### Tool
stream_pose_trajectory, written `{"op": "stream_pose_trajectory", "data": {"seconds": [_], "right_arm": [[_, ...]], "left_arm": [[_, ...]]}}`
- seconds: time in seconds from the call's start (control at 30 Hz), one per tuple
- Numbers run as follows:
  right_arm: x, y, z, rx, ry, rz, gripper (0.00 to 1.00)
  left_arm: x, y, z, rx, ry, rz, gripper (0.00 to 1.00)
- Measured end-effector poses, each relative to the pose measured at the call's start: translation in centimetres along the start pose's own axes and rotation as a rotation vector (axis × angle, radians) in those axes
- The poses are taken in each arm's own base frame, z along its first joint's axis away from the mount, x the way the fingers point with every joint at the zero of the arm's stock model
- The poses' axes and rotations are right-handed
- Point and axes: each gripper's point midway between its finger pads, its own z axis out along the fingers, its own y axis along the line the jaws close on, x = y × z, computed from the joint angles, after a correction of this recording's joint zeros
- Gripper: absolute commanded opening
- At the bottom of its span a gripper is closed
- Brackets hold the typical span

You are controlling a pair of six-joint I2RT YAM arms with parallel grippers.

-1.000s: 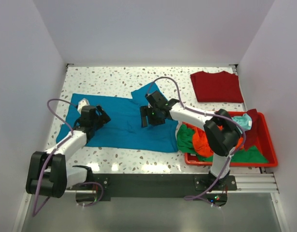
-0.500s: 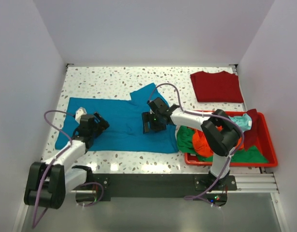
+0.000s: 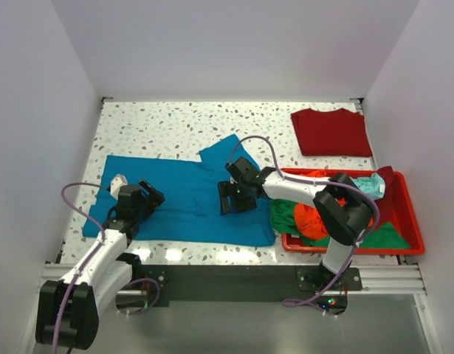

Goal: Fold and stack the t-shirts
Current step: Fold the tshirt

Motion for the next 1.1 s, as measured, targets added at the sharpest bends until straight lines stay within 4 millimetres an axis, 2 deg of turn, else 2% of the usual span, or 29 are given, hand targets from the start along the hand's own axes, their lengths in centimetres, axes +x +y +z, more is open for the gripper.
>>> {"op": "stream_pose_trajectory", "data": {"seconds": [0.13,0.2,0.27,0.33,0.37,0.43,0.5,0.6,0.67,0.73,0.87,0.93,1.1], "right_arm": [[0.8,-0.5,-1.2,0.057,0.052,-0.005,0.75],[-0.5,-0.2,-2.4,0.083,0.039,-0.019,0.75],[-3.6,0.7,-4.2,0.08,-0.021,-0.035,0.75],[-7.3,1.6,-5.9,0.06,-0.105,-0.039,0.73],[-9.8,1.7,-7.1,0.048,-0.161,-0.035,0.72],[-13.6,1.2,-8.6,0.044,-0.239,-0.02,0.69],[-17.6,-0.3,-9.4,0.064,-0.311,0.0,0.65],[-22.3,-3.0,-8.4,0.112,-0.375,0.014,0.6],[-24.3,-4.7,-6.7,0.149,-0.389,0.017,0.57],[-25.7,-6.0,-4.1,0.176,-0.381,0.011,0.54],[-26.8,-7.7,0.9,0.209,-0.35,-0.003,0.52],[-26.9,-8.2,2.5,0.216,-0.339,-0.01,0.51],[-27.4,-8.9,4.0,0.229,-0.346,-0.023,0.51]], "left_arm": [[-0.1,0.2,-0.5,-0.031,0.022,0.031,1.0],[-1.0,-0.2,-0.8,-0.041,0.015,0.065,1.0],[-2.7,-1.4,-1.2,-0.033,-0.013,0.108,1.0],[-4.5,-2.9,-1.4,-0.018,-0.046,0.146,1.0],[-5.4,-3.7,-1.5,-0.01,-0.061,0.17,1.0],[-6.8,-5.0,-1.5,0.003,-0.08,0.21,1.0],[-7.7,-6.0,-1.3,0.013,-0.087,0.245,1.0],[-7.9,-6.6,-1.0,0.022,-0.075,0.286,1.0],[-7.9,-6.8,-0.9,0.027,-0.066,0.302,1.0],[-7.9,-6.9,-0.8,0.032,-0.057,0.317,1.0],[-8.0,-7.4,-0.8,0.044,-0.048,0.325,1.0],[-8.0,-7.5,-0.7,0.048,-0.044,0.334,1.0],[-7.9,-7.4,-0.5,0.042,-0.033,0.344,1.0]]}}
